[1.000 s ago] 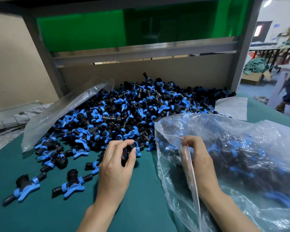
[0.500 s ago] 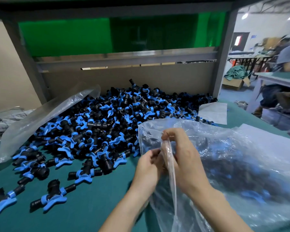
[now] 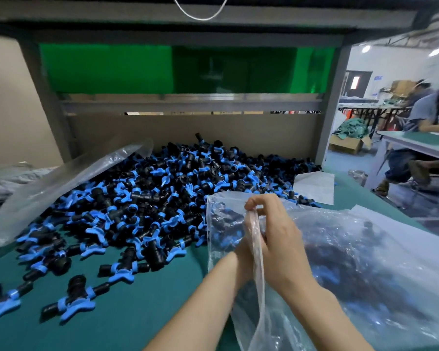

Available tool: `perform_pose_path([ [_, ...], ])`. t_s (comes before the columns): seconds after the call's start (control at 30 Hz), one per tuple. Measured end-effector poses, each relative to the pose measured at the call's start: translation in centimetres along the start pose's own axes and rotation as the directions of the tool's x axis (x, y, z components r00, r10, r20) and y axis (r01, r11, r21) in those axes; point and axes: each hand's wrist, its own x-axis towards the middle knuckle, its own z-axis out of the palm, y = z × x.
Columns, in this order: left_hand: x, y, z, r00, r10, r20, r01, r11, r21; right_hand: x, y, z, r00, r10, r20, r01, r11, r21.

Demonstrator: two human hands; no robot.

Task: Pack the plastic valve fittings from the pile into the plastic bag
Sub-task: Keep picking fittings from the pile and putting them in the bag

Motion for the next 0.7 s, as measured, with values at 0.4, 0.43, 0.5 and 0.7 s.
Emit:
perform_pose_path([
  [0.4,-2.1,-6.7,-18.0,0.727,0.663,-0.177,0.040,0.217,0.975,-4.5,4.0,3.5,0.982,0.185,0.040,-0.185,0.983,-0.010],
  [0.43,-1.8,-6.5,-17.8,0.716,0.677,-0.173,0.066,0.181,0.981,-4.6,4.2,3.6,0.975,0.211,0.062,-0.211,0.977,-0.011],
  [0.5,-1.3,-6.1,-17.5,0.684,0.715,-0.147,0.092,0.116,0.989,-4.9,4.8,3.8,0.963,0.255,0.083,-0.255,0.967,-0.012],
  [0.7,-1.0,-5.2,-17.4,0.631,0.763,-0.143,0.103,0.100,0.990,-4.8,5.5,4.2,0.962,0.266,0.065,-0.266,0.964,-0.004],
])
